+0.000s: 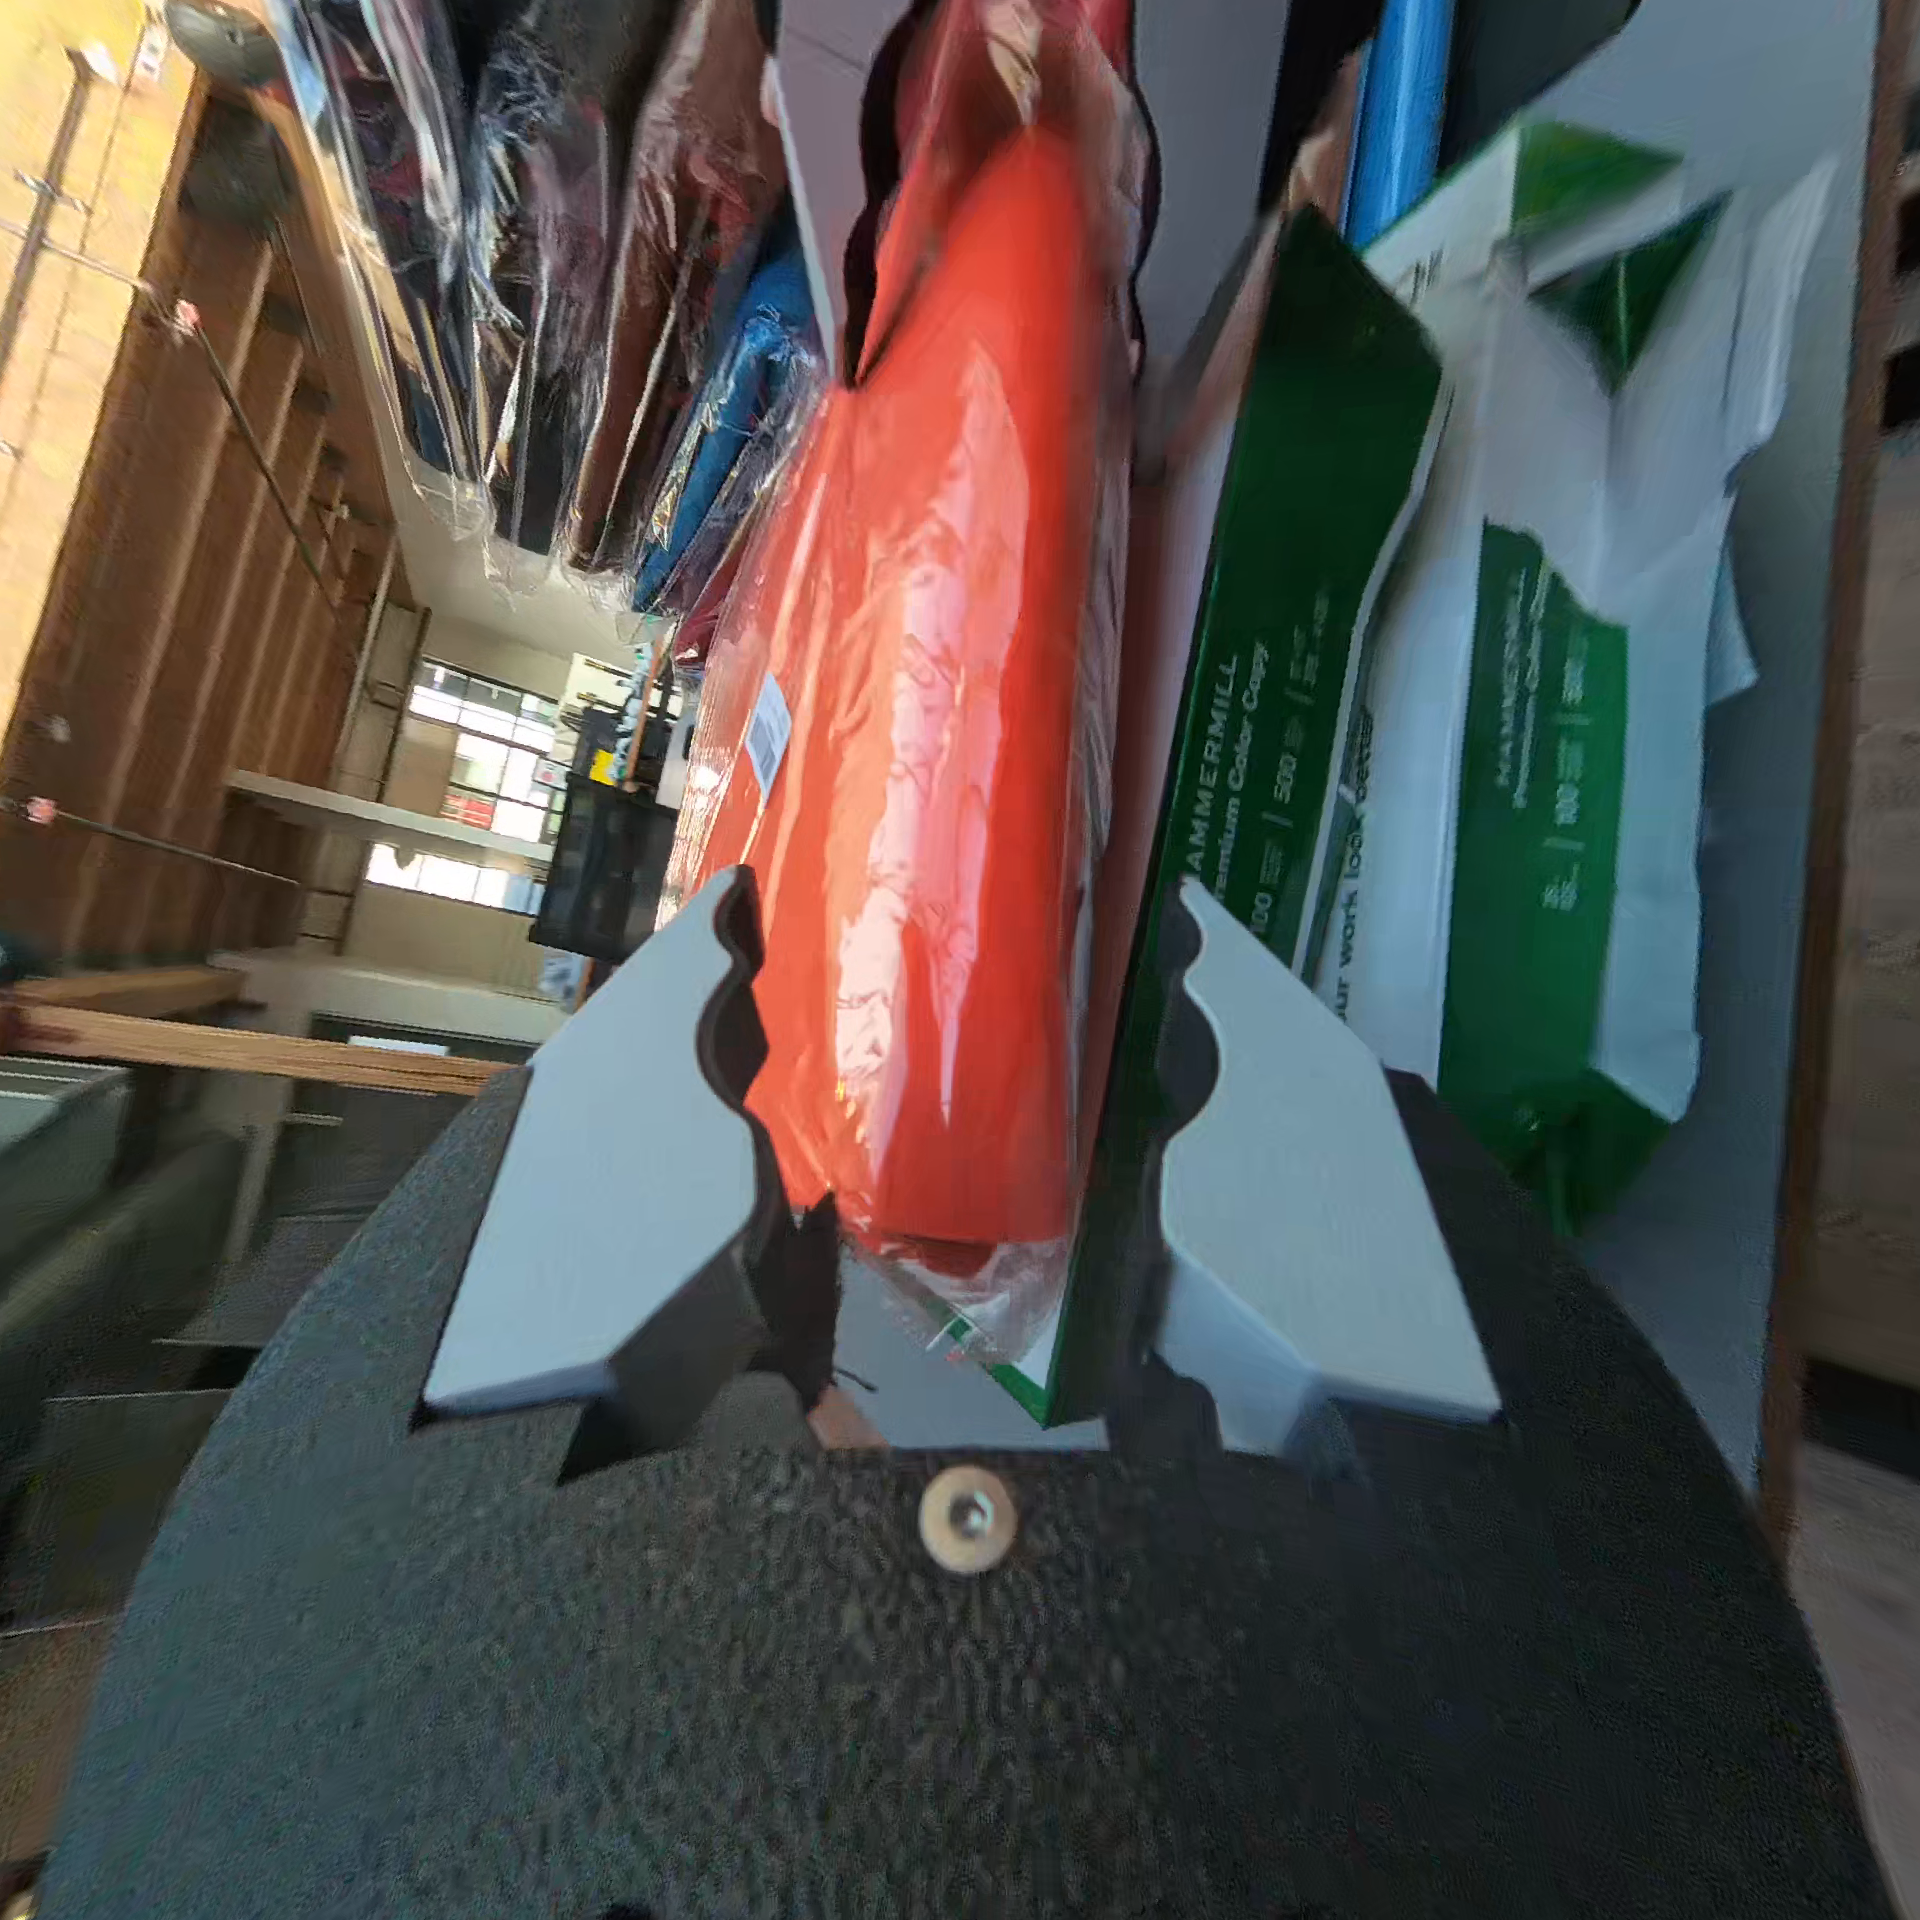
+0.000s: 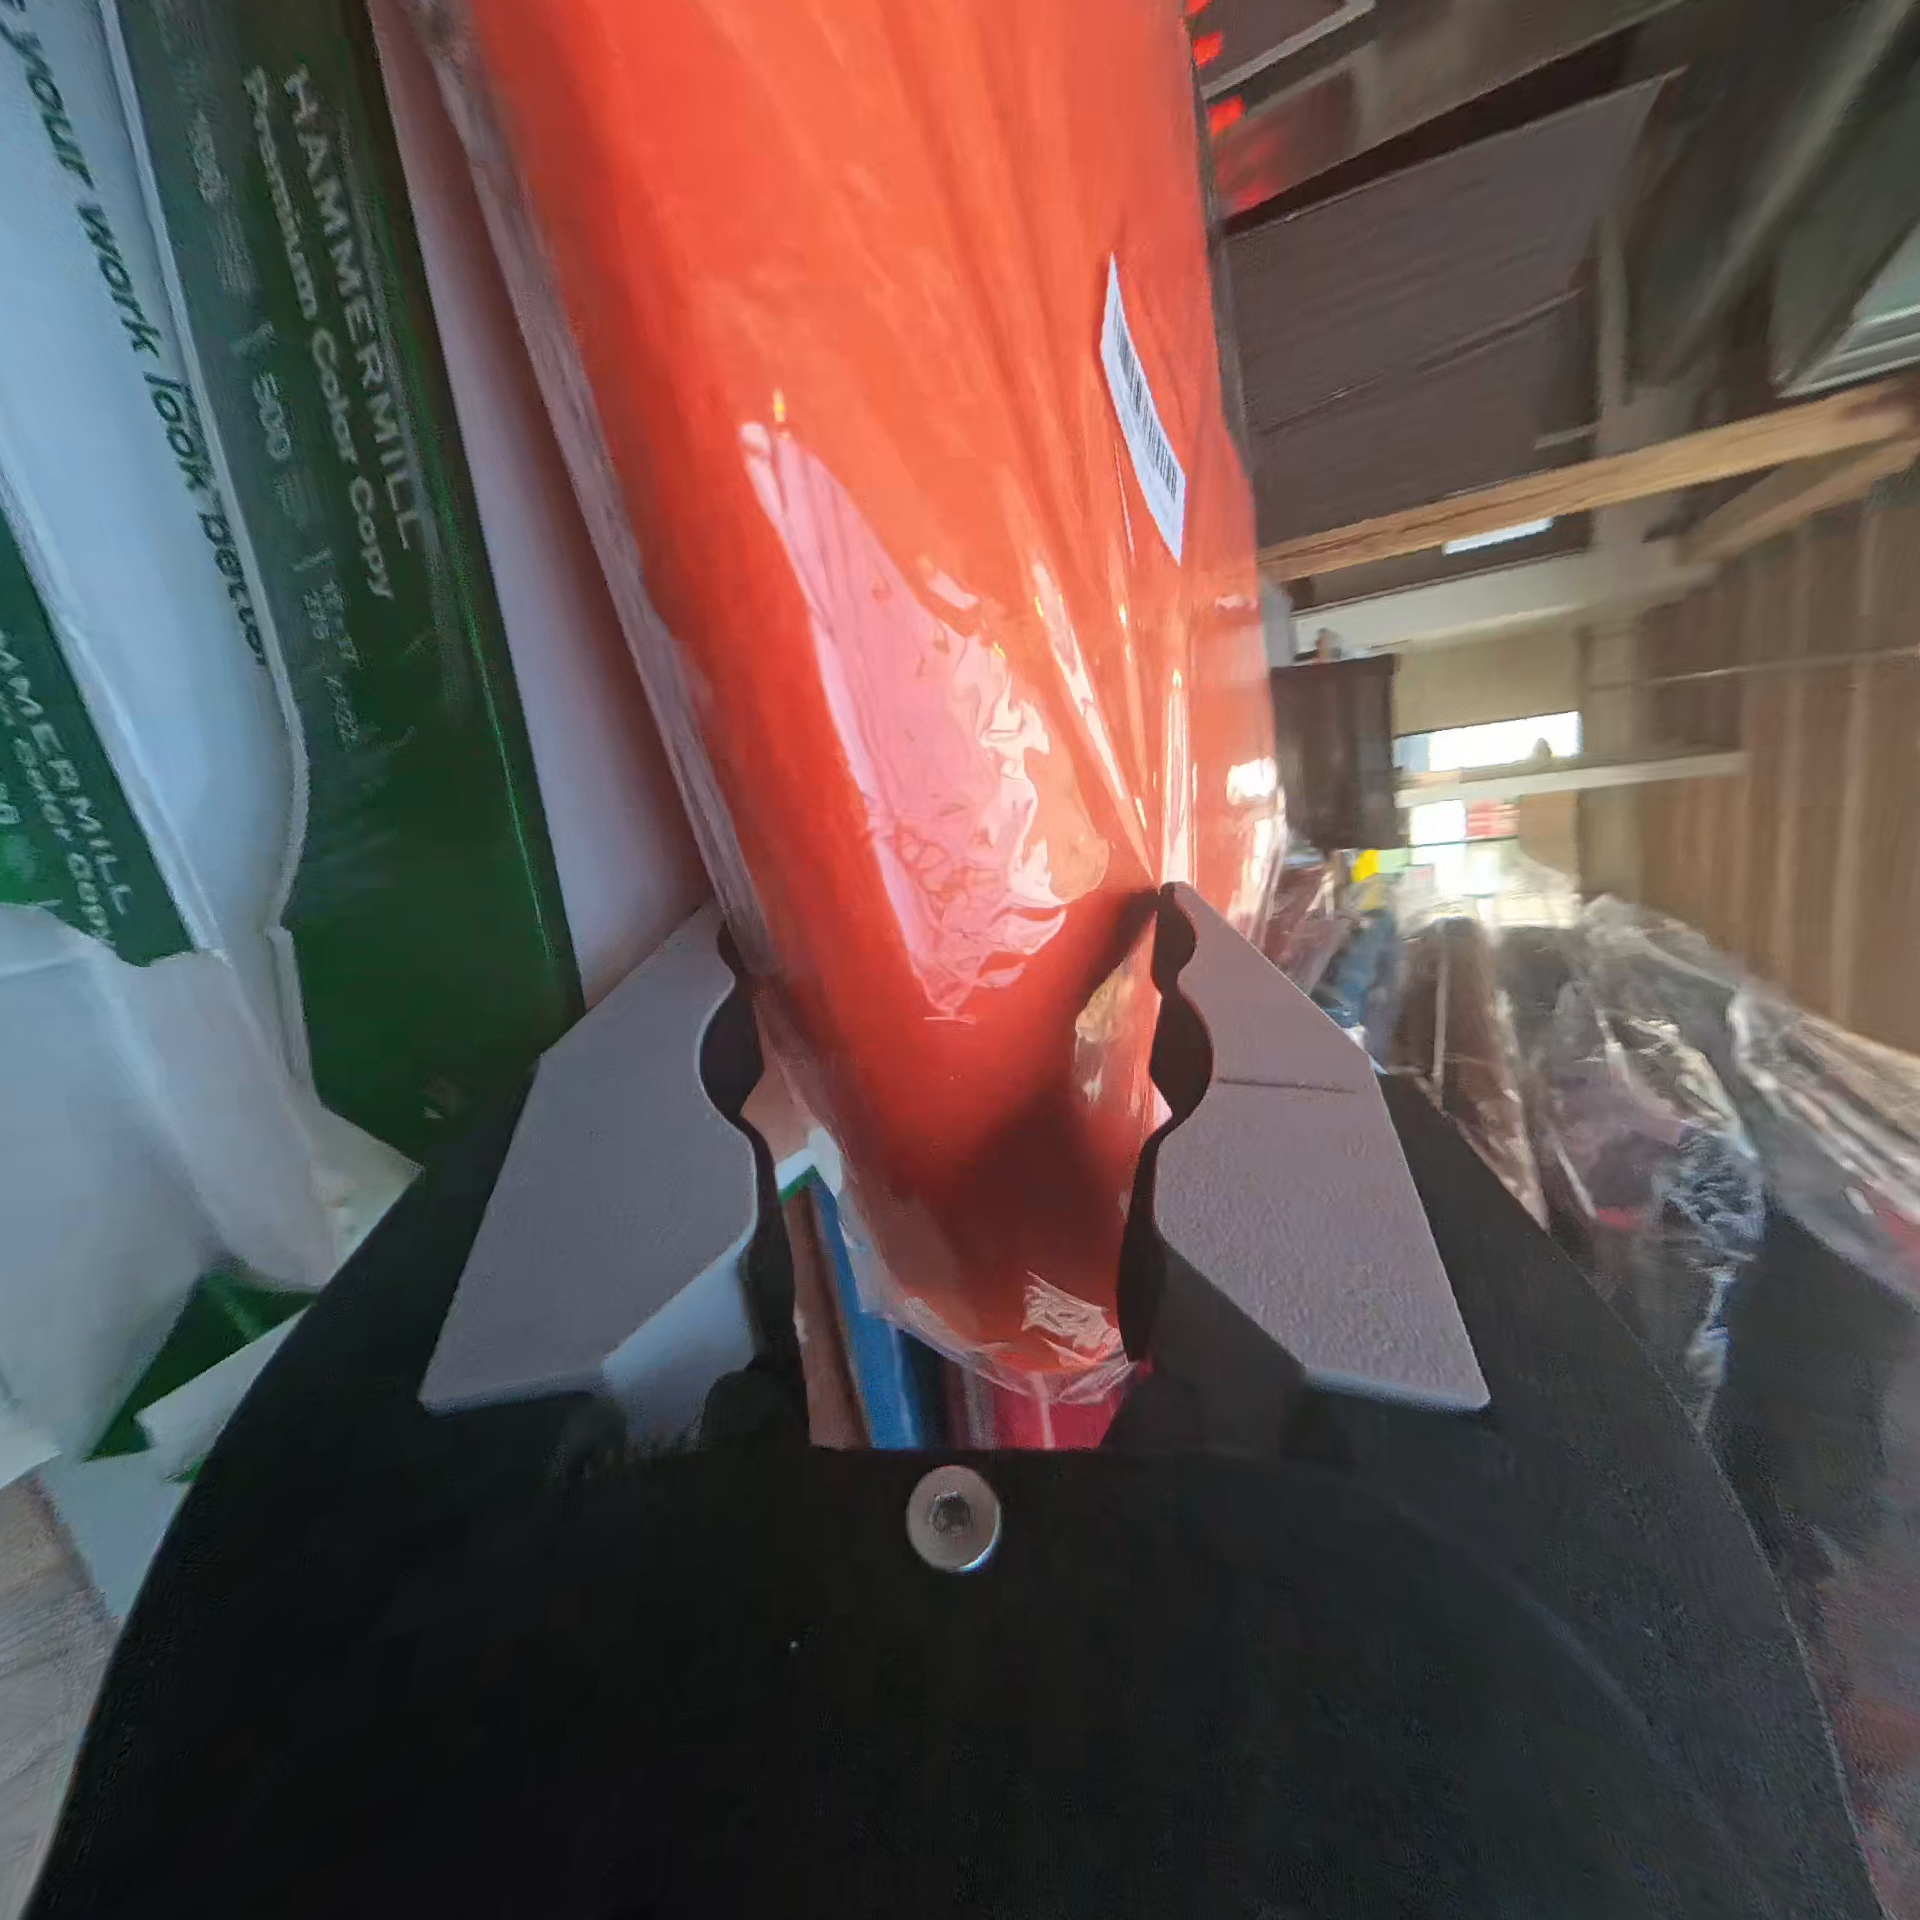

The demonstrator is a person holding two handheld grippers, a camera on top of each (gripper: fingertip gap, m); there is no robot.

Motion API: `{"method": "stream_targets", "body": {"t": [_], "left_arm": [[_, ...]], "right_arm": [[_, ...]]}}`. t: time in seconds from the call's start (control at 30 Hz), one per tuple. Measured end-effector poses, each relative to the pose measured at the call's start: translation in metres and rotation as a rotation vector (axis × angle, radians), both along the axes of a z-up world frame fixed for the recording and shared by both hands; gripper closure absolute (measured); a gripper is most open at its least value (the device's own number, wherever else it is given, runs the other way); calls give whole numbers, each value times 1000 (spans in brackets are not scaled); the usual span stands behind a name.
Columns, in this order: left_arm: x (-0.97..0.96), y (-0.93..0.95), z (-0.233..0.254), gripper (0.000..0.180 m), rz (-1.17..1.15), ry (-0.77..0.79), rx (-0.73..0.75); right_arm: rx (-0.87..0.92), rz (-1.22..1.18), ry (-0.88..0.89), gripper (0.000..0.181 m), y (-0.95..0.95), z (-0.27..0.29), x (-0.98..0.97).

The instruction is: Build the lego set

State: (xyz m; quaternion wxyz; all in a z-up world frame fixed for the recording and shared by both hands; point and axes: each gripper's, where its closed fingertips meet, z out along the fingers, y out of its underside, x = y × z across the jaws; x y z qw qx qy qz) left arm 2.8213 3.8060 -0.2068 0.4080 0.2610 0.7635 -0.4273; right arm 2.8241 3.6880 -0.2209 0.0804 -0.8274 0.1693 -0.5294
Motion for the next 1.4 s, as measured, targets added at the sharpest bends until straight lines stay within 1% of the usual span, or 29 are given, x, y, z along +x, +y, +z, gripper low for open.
{"method": "stream_targets", "body": {"t": [0.03, 0.07, 0.1, 0.17, 0.23, 0.33, 0.4, 0.47, 0.53, 0.6, 0.7, 0.77, 0.8, 0.9, 1.0, 1.07, 1.2, 1.37, 1.4], "left_arm": [[-5, 0, 10, 98, -5, 52, -37], [-10, 0, 22, 96, -14, 94, -89], [-16, -1, 37, 93, -28, 132, -152], [-27, -7, 67, 92, -61, 188, -271], [-40, -23, 93, 90, -105, 214, -359], [-63, -65, 129, 91, -187, 200, -462], [-81, -102, 145, 89, -243, 222, -493], [-98, -143, 158, 86, -290, 236, -500], [-117, -187, 170, 84, -337, 239, -490], [-136, -232, 183, 83, -387, 218, -482], [-162, -304, 211, 84, -429, 121, -480], [-170, -355, 233, 86, -418, 18, -489], [-173, -382, 243, 86, -410, -6, -490], [-176, -460, 265, 87, -377, -9, -472], [-153, -529, 267, 84, -232, -147, -374], [-141, -559, 266, 90, -171, -236, -333], [-119, -588, 260, 95, -46, -325, -242], [-108, -591, 247, 113, 44, -389, -126], [-107, -592, 243, 119, 48, -388, -99]], "right_arm": [[64, -23, 43, 100, -1, 1, -4], [134, -39, 74, 87, 0, 5, -10], [204, -39, 88, 81, 2, 10, -19], [291, -21, 46, 78, 0, 29, -41], [321, -19, -64, 84, -16, 54, -65], [282, -90, -294, 99, -67, 98, -98], [242, -163, -437, 103, -110, 125, -119], [182, -237, -525, 106, -154, 143, -141], [95, -294, -591, 109, -196, 161, -163], [31, -336, -618, 112, -238, 175, -182], [-55, -382, -635, 114, -310, 194, -205], [-112, -380, -655, 115, -355, 210, -215], [-136, -368, -665, 117, -376, 219, -217], [-181, -334, -666, 118, -433, 241, -215], [-214, -289, -627, 118, -476, 256, -201], [-249, -244, -596, 118, -495, 262, -187], [-339, -199, -502, 117, -527, 263, -157], [-407, -158, -416, 118, -549, 261, -138], [-417, -152, -386, 121, -553, 259, -135]]}}
